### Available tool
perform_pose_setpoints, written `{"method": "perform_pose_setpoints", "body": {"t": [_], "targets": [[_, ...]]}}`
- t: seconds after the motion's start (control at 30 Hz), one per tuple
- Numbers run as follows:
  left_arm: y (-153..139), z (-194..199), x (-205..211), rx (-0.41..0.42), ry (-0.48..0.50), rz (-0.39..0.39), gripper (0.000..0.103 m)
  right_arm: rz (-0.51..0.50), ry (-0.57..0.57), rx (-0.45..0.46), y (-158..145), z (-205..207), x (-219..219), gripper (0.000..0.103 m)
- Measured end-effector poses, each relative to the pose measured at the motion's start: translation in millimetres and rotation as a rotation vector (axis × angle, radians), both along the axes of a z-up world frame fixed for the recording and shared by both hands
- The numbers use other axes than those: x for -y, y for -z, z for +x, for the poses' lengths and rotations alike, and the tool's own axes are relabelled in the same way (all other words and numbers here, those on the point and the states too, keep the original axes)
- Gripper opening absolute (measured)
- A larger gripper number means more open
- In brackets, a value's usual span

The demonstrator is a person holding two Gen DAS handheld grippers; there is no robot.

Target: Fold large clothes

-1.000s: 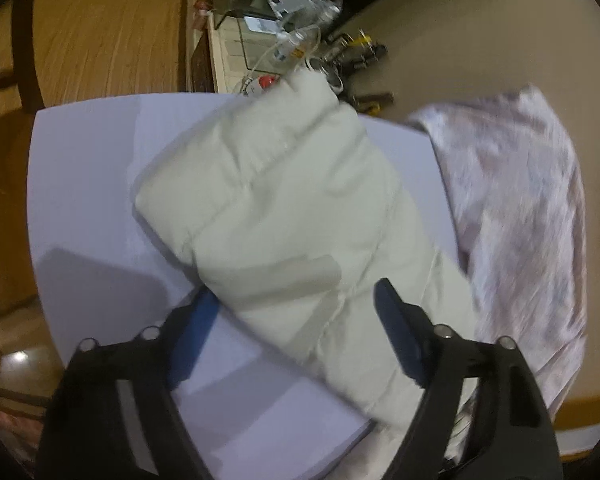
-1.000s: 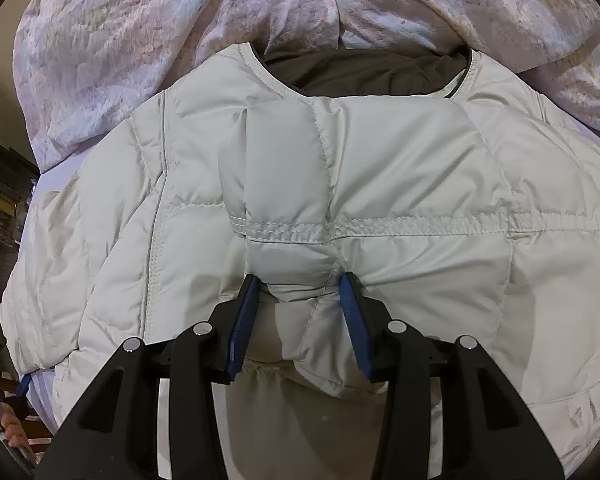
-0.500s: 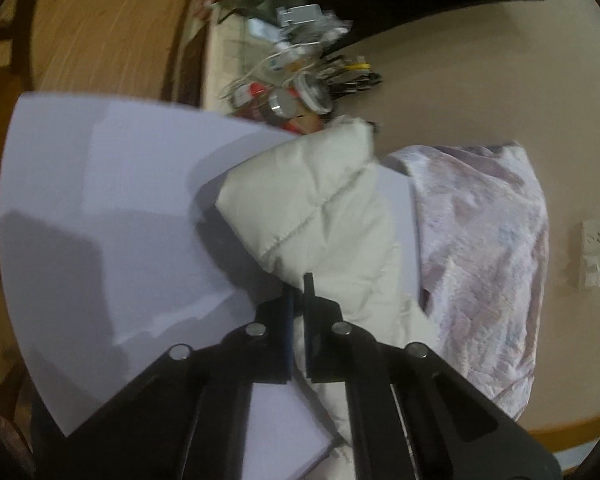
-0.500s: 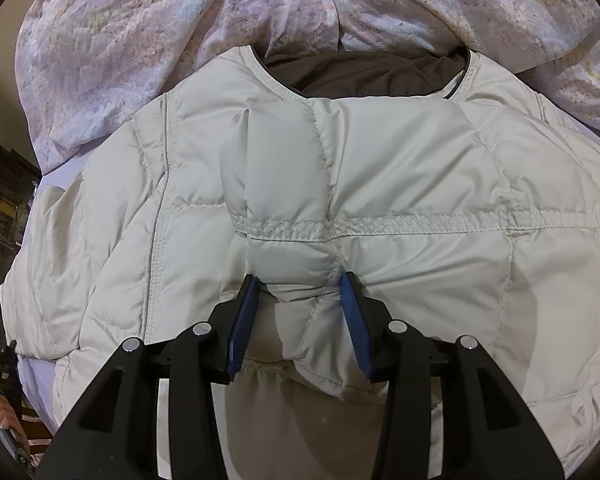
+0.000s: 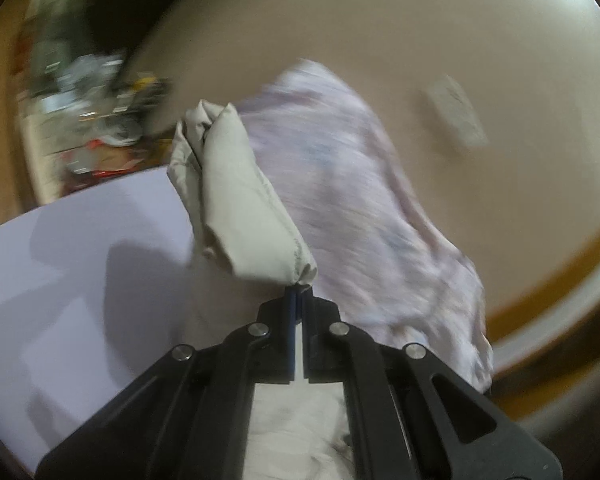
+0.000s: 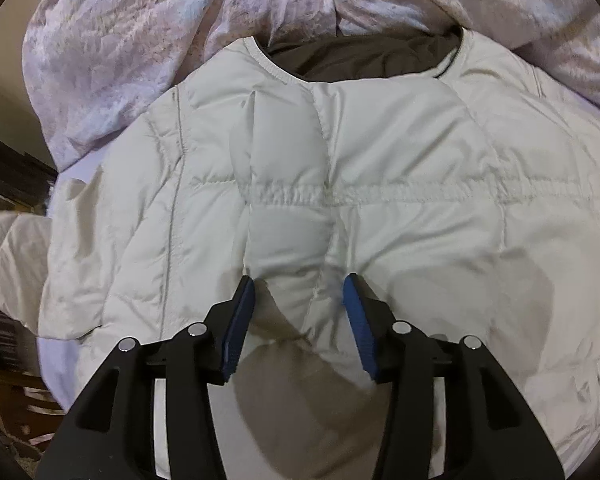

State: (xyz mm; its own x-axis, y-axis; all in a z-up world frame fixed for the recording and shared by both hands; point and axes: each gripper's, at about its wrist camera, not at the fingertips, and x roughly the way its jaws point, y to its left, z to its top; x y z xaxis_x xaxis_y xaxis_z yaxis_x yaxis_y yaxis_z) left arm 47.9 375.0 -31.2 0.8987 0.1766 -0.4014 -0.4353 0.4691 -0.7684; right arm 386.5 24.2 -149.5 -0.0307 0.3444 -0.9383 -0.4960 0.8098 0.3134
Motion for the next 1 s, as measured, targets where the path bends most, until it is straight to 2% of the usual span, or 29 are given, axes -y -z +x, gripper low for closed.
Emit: {"method": "perform_pose_setpoints", "body": {"t": [0.1,0.2,0.43,0.57,0.73,0.87,1.0], "targets": [[-21,31,31,0.031,0.121,0.062,0.001,0.012,0.005,0.009,-8,-2,13,0.052],[-38,62,64,0.062,0.240,0.108,0.001,0.021,0.009,0.057,-22,-4,32,0.053],[-51,117,138,0.095,0.471,0.163,0.001,0.040,0.104,0.114,-39,5,80,0.056],[-37,149,173,0.069,0.568,0.124,0.001,0.029,0.165,0.122,-42,15,108,0.056],[-8,177,209,-0.013,0.656,0.117,0.001,0.008,0.229,0.122,-43,21,149,0.056],[18,196,230,-0.102,0.715,0.111,0.002,-0.005,0.266,0.116,-42,22,170,0.056],[54,212,254,-0.230,0.780,0.116,0.003,-0.012,0.284,0.115,-41,21,182,0.056]]}}
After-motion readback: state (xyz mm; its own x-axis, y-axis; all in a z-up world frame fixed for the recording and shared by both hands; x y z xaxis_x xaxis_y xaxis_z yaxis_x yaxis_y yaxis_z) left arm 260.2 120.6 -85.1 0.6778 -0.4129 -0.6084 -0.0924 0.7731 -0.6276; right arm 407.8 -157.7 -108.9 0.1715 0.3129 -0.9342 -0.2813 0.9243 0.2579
